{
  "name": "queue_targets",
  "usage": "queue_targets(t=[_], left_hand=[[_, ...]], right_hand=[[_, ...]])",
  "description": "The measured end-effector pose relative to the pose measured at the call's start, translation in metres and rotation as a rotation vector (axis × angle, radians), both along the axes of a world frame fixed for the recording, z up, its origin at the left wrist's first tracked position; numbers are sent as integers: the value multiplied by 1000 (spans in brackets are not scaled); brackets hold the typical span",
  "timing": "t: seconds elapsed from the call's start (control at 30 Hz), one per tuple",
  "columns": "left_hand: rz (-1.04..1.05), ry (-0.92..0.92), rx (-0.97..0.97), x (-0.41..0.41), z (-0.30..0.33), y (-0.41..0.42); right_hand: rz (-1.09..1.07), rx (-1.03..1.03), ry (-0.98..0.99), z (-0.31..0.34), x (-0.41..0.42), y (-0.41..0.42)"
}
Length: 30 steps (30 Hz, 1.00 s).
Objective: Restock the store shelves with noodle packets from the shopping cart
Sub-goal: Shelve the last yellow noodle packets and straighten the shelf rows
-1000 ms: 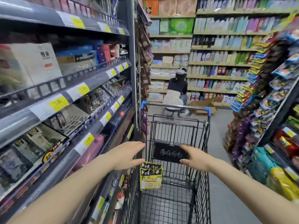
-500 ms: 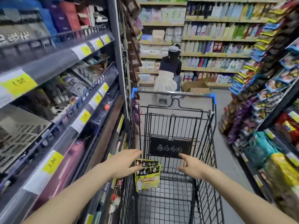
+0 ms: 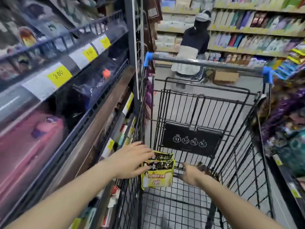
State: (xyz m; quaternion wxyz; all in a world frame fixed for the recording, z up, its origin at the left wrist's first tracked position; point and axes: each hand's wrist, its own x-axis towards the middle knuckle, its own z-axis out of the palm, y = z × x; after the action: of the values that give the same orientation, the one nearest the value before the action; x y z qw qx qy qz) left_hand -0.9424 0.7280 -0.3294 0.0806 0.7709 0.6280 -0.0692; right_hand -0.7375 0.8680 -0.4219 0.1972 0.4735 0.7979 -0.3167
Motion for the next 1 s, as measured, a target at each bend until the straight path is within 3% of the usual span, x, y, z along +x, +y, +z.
queue_targets(t=[0.23, 0.4, 0.6, 0.8, 1.0], left_hand=[[62, -136, 84, -4, -49, -9], [42, -85, 111, -7, -66, -14], [-4, -48, 212, -11, -75, -14], [1, -60, 239, -10, -78, -15], [18, -75, 231, -9, -75, -14]], right_hand=[[-227, -43, 109, -86, -26, 5], [-440, -123, 248, -124, -40, 7], [-543, -228, 319, -154, -50, 11], [-778, -270, 411, -170, -62, 9], [-800, -288, 441, -171, -57, -5]])
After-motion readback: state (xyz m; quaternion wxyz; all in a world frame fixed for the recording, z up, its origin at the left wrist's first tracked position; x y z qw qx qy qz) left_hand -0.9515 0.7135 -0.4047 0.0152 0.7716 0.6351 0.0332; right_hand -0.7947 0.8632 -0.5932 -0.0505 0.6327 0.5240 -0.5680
